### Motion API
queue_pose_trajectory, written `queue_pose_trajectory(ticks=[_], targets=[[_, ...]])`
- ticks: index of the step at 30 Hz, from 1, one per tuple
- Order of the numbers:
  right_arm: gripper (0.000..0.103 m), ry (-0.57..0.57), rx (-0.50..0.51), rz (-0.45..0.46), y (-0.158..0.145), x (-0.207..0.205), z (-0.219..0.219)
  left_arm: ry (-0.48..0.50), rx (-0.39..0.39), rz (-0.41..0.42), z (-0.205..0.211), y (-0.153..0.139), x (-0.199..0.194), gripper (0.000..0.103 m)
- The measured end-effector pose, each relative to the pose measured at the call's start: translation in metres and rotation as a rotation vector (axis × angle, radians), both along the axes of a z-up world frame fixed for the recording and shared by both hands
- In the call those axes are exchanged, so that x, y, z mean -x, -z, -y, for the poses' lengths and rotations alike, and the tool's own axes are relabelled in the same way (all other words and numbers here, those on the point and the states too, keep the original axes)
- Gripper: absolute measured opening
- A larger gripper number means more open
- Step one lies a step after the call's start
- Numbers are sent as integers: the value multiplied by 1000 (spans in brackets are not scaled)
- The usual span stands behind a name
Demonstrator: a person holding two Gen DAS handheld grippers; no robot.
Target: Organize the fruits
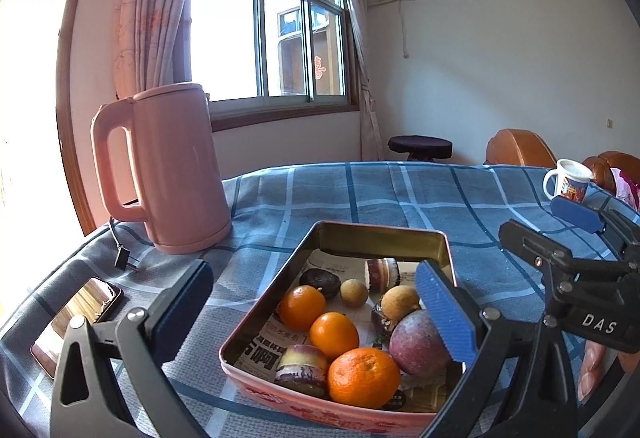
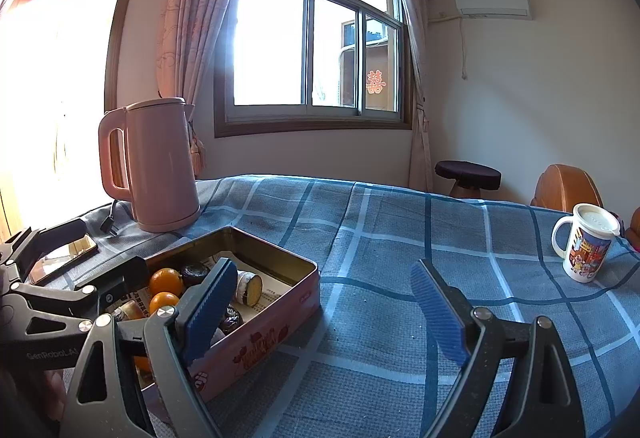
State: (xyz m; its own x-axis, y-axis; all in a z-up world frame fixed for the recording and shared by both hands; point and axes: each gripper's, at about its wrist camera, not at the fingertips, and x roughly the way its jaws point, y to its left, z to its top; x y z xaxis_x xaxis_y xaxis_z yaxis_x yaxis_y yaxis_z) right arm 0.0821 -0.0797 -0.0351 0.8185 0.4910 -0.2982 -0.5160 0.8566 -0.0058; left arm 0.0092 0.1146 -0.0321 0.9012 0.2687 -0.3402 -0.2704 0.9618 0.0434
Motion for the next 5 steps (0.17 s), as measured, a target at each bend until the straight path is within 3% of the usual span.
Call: queue_pose_trajectory(ticks=[5], targets=[[90,2,-8,2,0,3,3,2,0,-1,1,0,1,103]])
